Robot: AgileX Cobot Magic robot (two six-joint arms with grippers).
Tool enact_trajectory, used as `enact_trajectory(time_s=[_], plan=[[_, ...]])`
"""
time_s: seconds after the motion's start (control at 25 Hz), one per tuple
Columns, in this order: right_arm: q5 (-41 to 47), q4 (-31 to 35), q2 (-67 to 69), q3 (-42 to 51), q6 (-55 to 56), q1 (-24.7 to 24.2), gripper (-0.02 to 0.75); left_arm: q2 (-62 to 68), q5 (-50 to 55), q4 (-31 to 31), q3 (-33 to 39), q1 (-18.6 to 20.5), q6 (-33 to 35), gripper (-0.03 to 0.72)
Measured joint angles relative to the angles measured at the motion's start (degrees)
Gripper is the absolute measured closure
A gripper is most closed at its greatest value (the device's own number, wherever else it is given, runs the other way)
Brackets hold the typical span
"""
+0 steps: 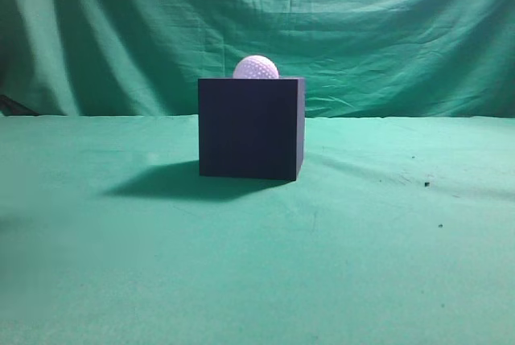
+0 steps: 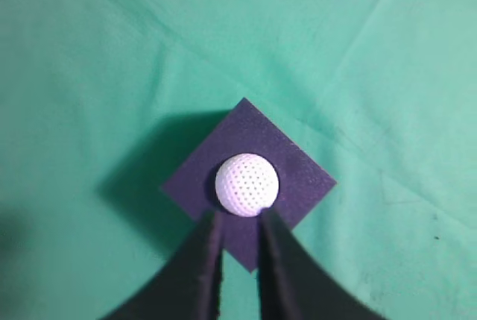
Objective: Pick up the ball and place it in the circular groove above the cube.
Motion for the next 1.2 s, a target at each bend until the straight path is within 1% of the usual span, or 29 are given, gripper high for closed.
enact_trajectory(time_s=[0.04, 0.08, 0.12, 0.16, 0.32, 0.44, 0.76, 0.96, 1.08, 1.2], plan=[[0.4, -0.1, -1.1, -0.1, 0.0, 0.0, 0.628, 0.0, 0.0, 0.0, 0.0, 0.0, 0.0, 0.688], [0.7, -0.2, -2.5, -0.3, 0.0, 0.0, 0.673, 0.0, 0.0, 0.0, 0.0, 0.0, 0.0, 0.688], [0.9, -0.3, -4.1, -0.4, 0.0, 0.0, 0.697, 0.0, 0.0, 0.0, 0.0, 0.0, 0.0, 0.688], [0.9, -0.4, -5.8, -0.5, 0.0, 0.0, 0.738, 0.0, 0.0, 0.0, 0.0, 0.0, 0.0, 0.688], [1.1, -0.5, -13.0, 1.1, 0.4, 0.0, 0.738, 0.0, 0.0, 0.0, 0.0, 0.0, 0.0, 0.688], [1.1, -1.3, -19.9, 6.0, 1.9, 0.0, 0.738, 0.0, 0.0, 0.0, 0.0, 0.0, 0.0, 0.688], [1.5, -3.9, -41.0, 29.2, 7.1, 0.0, 0.738, 0.0, 0.0, 0.0, 0.0, 0.0, 0.0, 0.688], [-4.5, -4.9, -56.9, 43.8, 9.2, 0.0, 0.738, 0.0, 0.0, 0.0, 0.0, 0.0, 0.0, 0.688], [-7.6, -5.4, -66.0, 50.8, 9.6, 0.0, 0.738, 0.0, 0.0, 0.0, 0.0, 0.0, 0.0, 0.688], [-8.6, -6.3, -74.7, 55.5, 9.8, 0.0, 0.738, 0.0, 0.0, 0.0, 0.0, 0.0, 0.0, 0.688]])
